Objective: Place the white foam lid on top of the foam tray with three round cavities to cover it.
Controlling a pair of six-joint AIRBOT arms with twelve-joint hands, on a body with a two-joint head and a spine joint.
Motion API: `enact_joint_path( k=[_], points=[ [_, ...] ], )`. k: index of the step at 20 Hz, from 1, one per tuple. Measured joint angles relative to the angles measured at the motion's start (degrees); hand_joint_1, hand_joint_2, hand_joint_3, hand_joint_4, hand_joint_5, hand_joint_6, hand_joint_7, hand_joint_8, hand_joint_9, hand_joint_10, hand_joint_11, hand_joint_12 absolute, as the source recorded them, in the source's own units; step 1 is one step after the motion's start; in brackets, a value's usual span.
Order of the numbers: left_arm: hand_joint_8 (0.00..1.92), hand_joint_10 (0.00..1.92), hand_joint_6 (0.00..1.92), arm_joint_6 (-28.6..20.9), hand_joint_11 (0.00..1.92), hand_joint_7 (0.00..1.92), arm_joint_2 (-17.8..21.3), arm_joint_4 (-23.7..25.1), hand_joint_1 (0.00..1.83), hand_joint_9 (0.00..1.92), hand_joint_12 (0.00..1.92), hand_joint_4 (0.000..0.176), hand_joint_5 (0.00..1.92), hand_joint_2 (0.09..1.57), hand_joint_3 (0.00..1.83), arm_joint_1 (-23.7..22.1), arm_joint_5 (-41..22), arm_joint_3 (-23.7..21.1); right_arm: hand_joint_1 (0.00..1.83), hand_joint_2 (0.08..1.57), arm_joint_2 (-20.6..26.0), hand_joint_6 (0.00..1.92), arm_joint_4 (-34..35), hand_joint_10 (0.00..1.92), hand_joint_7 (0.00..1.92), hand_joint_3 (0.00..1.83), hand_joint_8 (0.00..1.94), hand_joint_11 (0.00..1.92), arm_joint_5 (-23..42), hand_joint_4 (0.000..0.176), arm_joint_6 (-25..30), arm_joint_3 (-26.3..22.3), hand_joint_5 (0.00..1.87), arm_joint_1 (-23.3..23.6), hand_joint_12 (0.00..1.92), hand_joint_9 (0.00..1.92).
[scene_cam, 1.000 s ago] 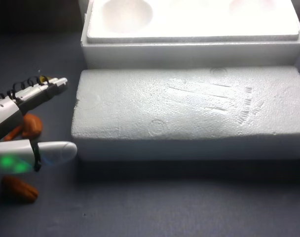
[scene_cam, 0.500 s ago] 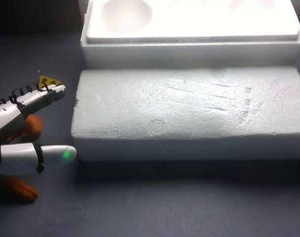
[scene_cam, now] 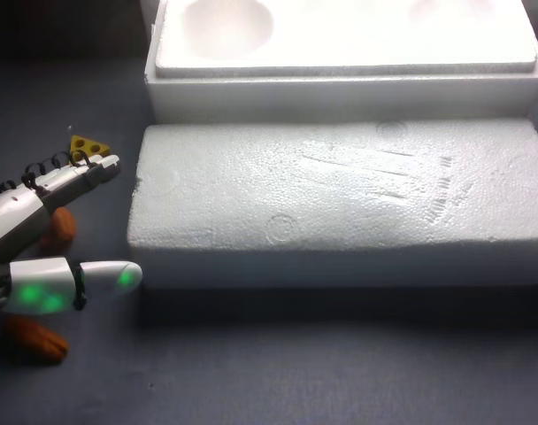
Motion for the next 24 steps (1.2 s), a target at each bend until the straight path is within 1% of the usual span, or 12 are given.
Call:
enact_joint_path(
  k=[3, 5, 6, 7, 10, 11, 15, 16, 17, 20, 23, 24],
  points=[
    [0.0, 0.0, 0.01, 0.0, 0.0, 0.0, -0.1, 0.0, 0.45, 0.0, 0.0, 0.0, 0.1, 0.95, 0.0, -0.1, 0.0, 0.0, 0.65, 1.11, -0.5, 0.0, 0.2, 0.0, 0.0, 0.0, 0.0, 0.01, -0.3, 0.0, -0.1, 0.4, 0.0, 0.6, 0.03, 0.0],
    [0.0, 0.0, 0.01, 0.0, 0.0, 0.0, -0.7, -0.4, 0.45, 0.0, 0.0, 0.0, 0.1, 0.95, 0.0, -0.2, 0.0, 0.5, 0.67, 1.12, -1.4, 0.0, 0.9, 0.0, 0.0, 0.0, 0.0, 0.0, -0.5, 0.0, 0.0, 0.9, 0.0, 1.0, 0.33, 0.0],
    [0.0, 0.0, 0.01, 0.0, 0.0, 0.0, -0.8, -0.5, 0.46, 0.0, 0.0, 0.0, 0.1, 0.95, 0.0, -0.2, 0.5, 0.5, 0.68, 1.13, -2.0, 0.0, 1.0, 0.0, 0.0, 0.0, 0.0, 0.0, -0.7, 0.0, 0.0, 1.3, 0.0, 1.3, 0.41, 0.0],
    [0.0, 0.0, 0.01, 0.0, 0.0, 0.0, -1.4, -0.6, 0.45, 0.0, 0.0, 0.0, 0.1, 0.95, 0.0, -0.3, 0.2, 0.9, 0.64, 1.11, -2.6, 0.0, 1.0, 0.0, 0.0, 0.0, 0.0, 0.0, -0.9, 0.0, 0.0, 1.8, 0.0, 1.9, 0.37, 0.0],
    [0.0, 0.0, 0.01, 0.0, 0.0, 0.0, -1.9, -0.6, 0.46, 0.0, 0.0, 0.0, 0.11, 0.95, 0.0, -0.4, 1.0, 0.9, 0.57, 1.09, -3.4, 0.0, 1.2, 0.0, 0.0, 0.0, 0.0, 0.0, -1.7, 0.0, 0.0, 2.2, 0.0, 2.6, 0.6, 0.0],
    [0.0, 0.0, 0.01, 0.0, 0.0, 0.0, -1.9, -0.6, 0.46, 0.0, 0.0, 0.0, 0.12, 0.95, 0.0, -0.4, 1.0, 1.0, 0.59, 1.09, -3.6, 0.0, 1.6, 0.0, 0.0, 0.0, 0.0, 0.0, -1.9, 0.0, 0.0, 2.3, 0.0, 3.0, 0.65, 0.0],
    [0.0, 0.0, 0.02, 0.0, 0.0, 0.0, -1.9, -0.6, 0.46, 0.0, 0.0, 0.0, 0.13, 0.94, 0.0, -0.5, 1.0, 0.9, 0.55, 1.1, -3.9, 0.0, 1.6, 0.0, 0.0, 0.0, 0.0, 0.0, -1.9, 0.0, 0.0, 2.8, 0.0, 3.9, 0.67, 0.0],
    [0.0, 0.0, 0.01, 0.0, 0.0, 0.0, -1.9, -0.6, 0.44, 0.0, 0.0, 0.0, 0.12, 0.95, 0.0, -0.8, 1.0, 0.9, 0.55, 1.1, -4.0, 0.0, 1.5, 0.0, 0.0, 0.0, 0.0, 0.0, -1.9, 0.0, 0.0, 2.8, 0.0, 3.9, 0.8, 0.0],
    [0.0, 0.0, 0.01, 0.0, 0.0, 0.0, -1.9, -0.5, 0.43, 0.0, 0.0, 0.0, 0.12, 0.94, 0.0, -0.9, 0.8, 0.9, 0.57, 1.11, -4.0, 0.0, 1.4, 0.0, 0.0, 0.0, 0.0, 0.0, -1.9, 0.0, 0.0, 2.8, 0.0, 3.9, 0.87, 0.0],
    [0.0, 0.0, 0.01, 0.0, 0.0, 0.0, -2.1, -0.3, 0.45, 0.0, 0.0, 0.0, 0.13, 0.94, 0.0, -0.9, 0.9, 0.9, 0.52, 1.1, -4.1, 0.0, 1.4, 0.0, 0.0, 0.0, 0.0, 0.0, -2.1, 0.0, 0.0, 2.8, 0.0, 4.2, 0.94, 0.0],
    [0.0, 0.0, 0.02, 0.0, 0.0, 0.0, -2.3, -0.2, 0.46, 0.0, 0.0, 0.0, 0.15, 0.96, 0.0, -1.1, 1.2, 1.0, 0.52, 1.14, -4.6, 0.01, 1.4, 0.02, 0.03, 0.0, 0.01, 0.0, -2.1, 0.0, 0.0, 3.1, 0.06, 4.7, 1.19, 0.05],
    [0.0, 0.0, 0.02, -0.3, 0.0, 0.0, -2.5, -0.1, 0.48, 0.0, 0.0, 0.0, 0.16, 0.97, 0.01, -1.1, 1.2, 1.2, 0.49, 1.15, -4.6, 0.02, 1.4, 0.04, 0.06, 0.0, 0.01, 0.0, -2.2, 0.0, 0.1, 3.1, 0.08, 4.7, 1.32, 0.09]
  ],
)
